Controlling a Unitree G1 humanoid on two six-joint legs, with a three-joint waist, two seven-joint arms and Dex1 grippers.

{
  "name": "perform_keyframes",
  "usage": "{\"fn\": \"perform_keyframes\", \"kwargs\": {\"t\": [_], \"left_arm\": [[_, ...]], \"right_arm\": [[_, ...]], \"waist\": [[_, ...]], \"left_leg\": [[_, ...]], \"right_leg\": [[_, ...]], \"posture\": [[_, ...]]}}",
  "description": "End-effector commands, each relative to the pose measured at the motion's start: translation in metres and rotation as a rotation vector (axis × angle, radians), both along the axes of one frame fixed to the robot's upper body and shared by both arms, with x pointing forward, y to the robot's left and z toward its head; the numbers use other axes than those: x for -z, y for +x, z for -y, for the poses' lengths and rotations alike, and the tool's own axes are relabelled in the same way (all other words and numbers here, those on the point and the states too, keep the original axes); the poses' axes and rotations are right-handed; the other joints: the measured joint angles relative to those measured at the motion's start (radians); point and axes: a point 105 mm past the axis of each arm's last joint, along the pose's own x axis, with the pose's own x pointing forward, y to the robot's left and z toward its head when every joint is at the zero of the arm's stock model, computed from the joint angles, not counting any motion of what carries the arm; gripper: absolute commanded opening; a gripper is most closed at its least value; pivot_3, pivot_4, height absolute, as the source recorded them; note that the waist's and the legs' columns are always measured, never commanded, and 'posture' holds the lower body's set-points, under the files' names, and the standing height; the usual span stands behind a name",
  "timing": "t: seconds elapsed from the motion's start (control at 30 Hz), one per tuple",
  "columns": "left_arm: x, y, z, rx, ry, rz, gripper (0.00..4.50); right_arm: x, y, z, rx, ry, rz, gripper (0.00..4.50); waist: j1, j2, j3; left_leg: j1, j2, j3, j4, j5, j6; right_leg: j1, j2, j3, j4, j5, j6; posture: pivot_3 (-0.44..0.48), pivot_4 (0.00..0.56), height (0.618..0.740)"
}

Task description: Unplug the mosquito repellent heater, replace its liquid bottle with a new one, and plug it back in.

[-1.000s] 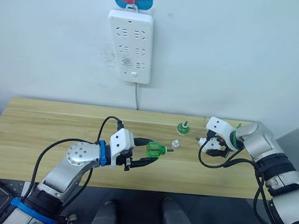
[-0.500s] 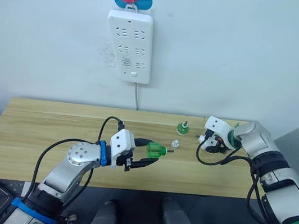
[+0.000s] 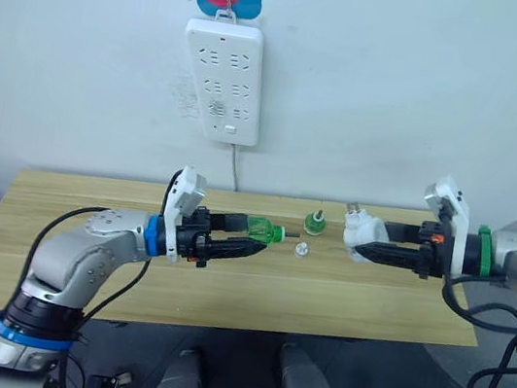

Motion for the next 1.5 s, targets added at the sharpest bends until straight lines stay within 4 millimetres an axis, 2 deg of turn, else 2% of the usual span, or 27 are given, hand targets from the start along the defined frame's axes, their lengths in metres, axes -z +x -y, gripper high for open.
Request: {"fn": "perform_keyframes", "kwargs": {"t": [0.03,0.1,0.27,0.5,0.7,1.1,1.5], "left_arm": [[-0.025,-0.019,0.003,0.082,-0.055,-0.039,2.36],[-0.031,-0.022,0.005,0.089,-0.071,-0.051,2.36],[-0.037,-0.019,0.006,0.056,-0.101,-0.068,2.36],[-0.035,-0.019,0.006,0.064,-0.107,-0.104,2.36],[-0.037,-0.020,0.016,0.095,-0.147,-0.118,2.36],[-0.035,-0.024,0.024,0.134,-0.169,-0.140,2.36],[-0.028,-0.026,0.037,0.154,-0.201,-0.151,2.36]], "right_arm": [[-0.022,-0.018,-0.014,0.002,0.291,-0.015,2.96],[-0.017,-0.023,-0.020,0.012,0.310,-0.036,2.96],[-0.022,-0.028,-0.033,-0.018,0.372,-0.014,2.96],[-0.025,-0.029,-0.036,-0.028,0.414,-0.029,2.96],[-0.023,-0.032,-0.039,-0.039,0.421,-0.061,2.96],[-0.024,-0.038,-0.042,-0.066,0.450,-0.104,2.96],[-0.030,-0.047,-0.047,-0.101,0.482,-0.152,2.96]], "waist": [[-0.001,-0.001,0.000],[0.004,0.001,0.001],[0.010,0.001,0.001],[0.007,0.001,0.001],[0.008,0.001,0.001],[0.007,0.001,0.001],[0.007,0.000,0.001]], "left_leg": [[0.000,0.001,0.000,0.000,0.000,0.000],[0.000,0.001,-0.001,-0.001,0.000,0.000],[-0.001,-0.001,0.000,-0.001,0.000,0.000],[-0.001,0.000,0.000,-0.002,0.000,0.000],[-0.002,0.000,0.001,-0.002,0.000,0.000],[-0.002,0.000,0.001,-0.003,0.000,0.000],[-0.003,0.000,0.003,-0.003,0.000,0.000]], "right_leg": [[0.000,0.001,0.000,0.000,0.000,0.000],[0.000,0.001,-0.001,0.000,0.000,0.000],[0.000,-0.001,0.000,-0.004,0.000,0.000],[0.000,0.000,0.000,-0.004,0.000,0.000],[0.000,0.000,0.000,-0.005,0.000,0.000],[-0.001,0.000,0.001,-0.006,0.000,0.000],[-0.002,0.000,0.003,-0.006,-0.003,0.004]], "posture": [[-0.269,0.261,0.740],[-0.265,0.265,0.740],[-0.256,0.271,0.740],[-0.254,0.272,0.740],[-0.260,0.272,0.740],[-0.262,0.272,0.740],[-0.263,0.270,0.740]]}}
